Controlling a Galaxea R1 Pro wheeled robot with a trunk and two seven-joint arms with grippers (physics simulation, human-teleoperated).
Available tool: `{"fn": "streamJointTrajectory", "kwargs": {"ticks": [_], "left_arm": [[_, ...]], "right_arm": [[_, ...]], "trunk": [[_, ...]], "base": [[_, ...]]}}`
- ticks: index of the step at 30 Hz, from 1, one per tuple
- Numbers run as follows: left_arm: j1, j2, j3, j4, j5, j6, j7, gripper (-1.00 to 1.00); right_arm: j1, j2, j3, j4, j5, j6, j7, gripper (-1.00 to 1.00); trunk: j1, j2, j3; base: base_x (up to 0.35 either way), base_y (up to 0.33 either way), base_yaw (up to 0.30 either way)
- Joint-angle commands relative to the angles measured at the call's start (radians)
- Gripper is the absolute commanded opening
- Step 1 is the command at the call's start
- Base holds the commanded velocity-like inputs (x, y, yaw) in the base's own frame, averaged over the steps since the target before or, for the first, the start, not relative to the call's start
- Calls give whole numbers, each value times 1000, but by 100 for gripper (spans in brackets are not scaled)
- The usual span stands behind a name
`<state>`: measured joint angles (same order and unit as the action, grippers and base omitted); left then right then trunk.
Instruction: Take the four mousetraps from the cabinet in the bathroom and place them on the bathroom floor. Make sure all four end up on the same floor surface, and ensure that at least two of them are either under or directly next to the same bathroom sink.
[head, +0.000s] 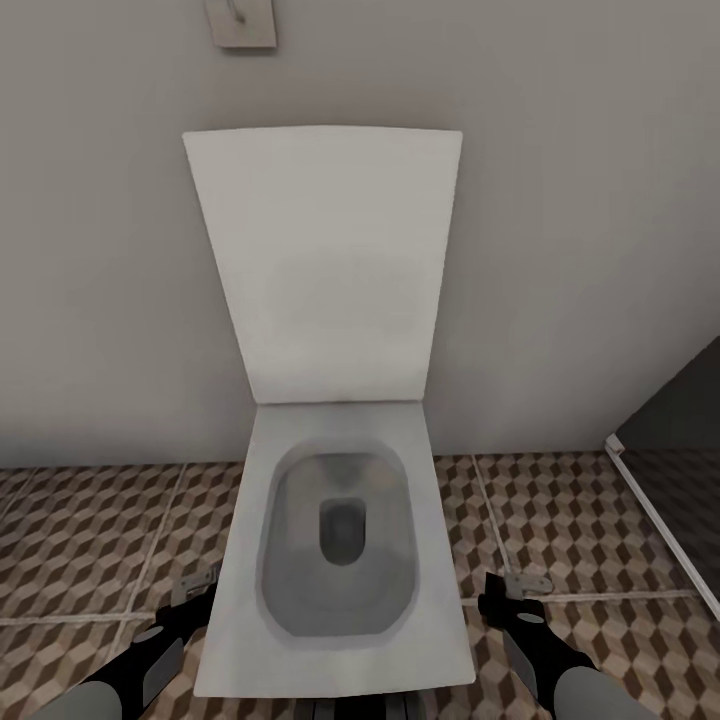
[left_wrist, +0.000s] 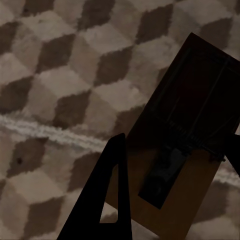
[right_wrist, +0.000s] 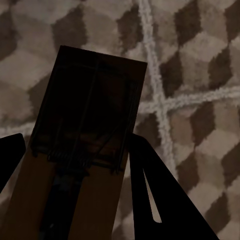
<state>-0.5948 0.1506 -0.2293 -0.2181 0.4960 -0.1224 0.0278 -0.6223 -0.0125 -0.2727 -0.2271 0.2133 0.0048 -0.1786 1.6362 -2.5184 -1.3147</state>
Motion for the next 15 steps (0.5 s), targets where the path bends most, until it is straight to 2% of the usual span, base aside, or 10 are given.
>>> {"fn": "streamJointTrajectory", "kwargs": {"ticks": [1, 15], "left_arm": [[0, 0, -8, 0, 7, -3, 3, -100], [0, 1, -8, 0, 9, -3, 3, -100]], "right_arm": [[-1, 0, -7, 0, 9, 0, 0, -100], [-1, 0, -2, 0, 9, 0, 5, -100]], "trunk": [[0, 0, -1], [0, 0, -21]], "base": [[0, 0, 26], [0, 0, 80]]}}
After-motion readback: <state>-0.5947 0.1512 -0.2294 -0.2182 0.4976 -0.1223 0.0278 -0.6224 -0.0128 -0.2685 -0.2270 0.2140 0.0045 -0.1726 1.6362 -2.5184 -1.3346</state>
